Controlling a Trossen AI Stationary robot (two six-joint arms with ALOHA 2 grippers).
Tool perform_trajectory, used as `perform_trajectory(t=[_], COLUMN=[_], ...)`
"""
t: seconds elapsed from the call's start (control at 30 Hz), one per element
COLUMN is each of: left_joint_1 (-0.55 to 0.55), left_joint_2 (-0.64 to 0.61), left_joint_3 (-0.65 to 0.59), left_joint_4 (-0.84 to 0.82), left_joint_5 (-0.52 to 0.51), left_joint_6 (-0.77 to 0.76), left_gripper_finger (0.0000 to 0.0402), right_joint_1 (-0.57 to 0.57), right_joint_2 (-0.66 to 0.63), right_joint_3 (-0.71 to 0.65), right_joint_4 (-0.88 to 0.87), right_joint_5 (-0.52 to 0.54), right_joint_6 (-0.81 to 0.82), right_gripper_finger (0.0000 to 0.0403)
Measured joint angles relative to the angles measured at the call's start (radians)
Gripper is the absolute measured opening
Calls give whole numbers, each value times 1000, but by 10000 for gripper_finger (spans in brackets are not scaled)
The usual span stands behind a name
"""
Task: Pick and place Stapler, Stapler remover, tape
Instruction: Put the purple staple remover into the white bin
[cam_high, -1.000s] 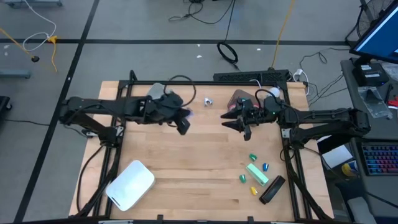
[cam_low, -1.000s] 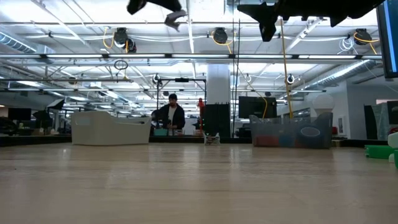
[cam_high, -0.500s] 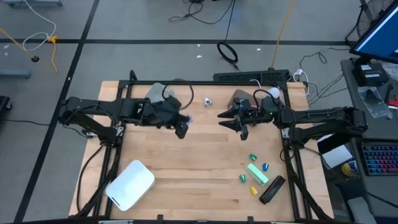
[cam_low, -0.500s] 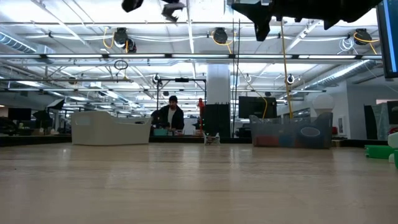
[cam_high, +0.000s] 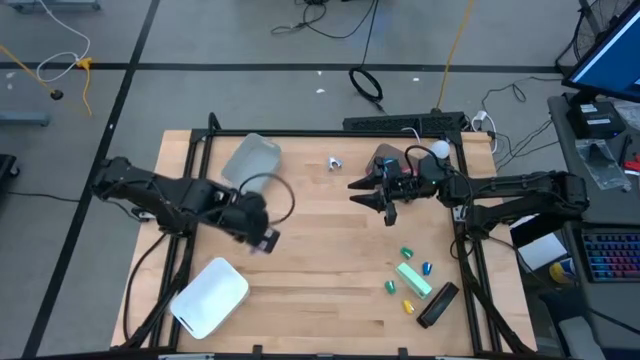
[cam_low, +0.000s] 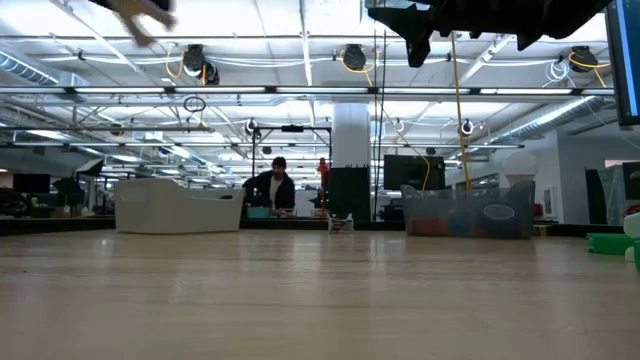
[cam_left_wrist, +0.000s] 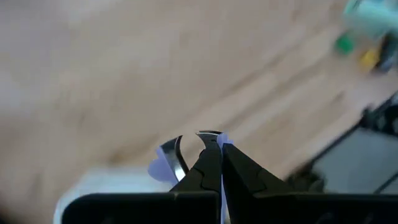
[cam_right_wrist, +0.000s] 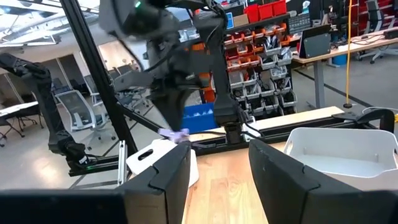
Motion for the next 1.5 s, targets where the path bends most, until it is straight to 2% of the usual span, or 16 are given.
perform_trajectory(t=[0.2,0.33,0.53,0.67,1.17,1.27,1.5], left_joint_1=[-135,-217,-333,-394,-539,-563,-604], left_joint_2=[22,48,58,53,52,52,52], left_joint_3=[-1,-3,-124,-228,-553,-591,-615], left_joint_4=[-140,-151,-135,-63,373,445,459], left_joint_5=[96,118,133,181,167,186,204], left_joint_6=[-175,-217,-263,-303,-385,-402,-437], left_gripper_finger=[0,0,0,0,0,0,0], right_joint_1=[-1,-1,0,0,0,0,0], right_joint_2=[0,0,0,0,0,0,0], right_joint_3=[0,0,0,0,0,0,0], right_joint_4=[11,63,82,82,81,81,81], right_joint_5=[55,104,132,129,129,129,131], right_joint_6=[-26,-26,-38,-19,-11,-11,-11], right_gripper_finger=[155,155,155,155,155,155,155])
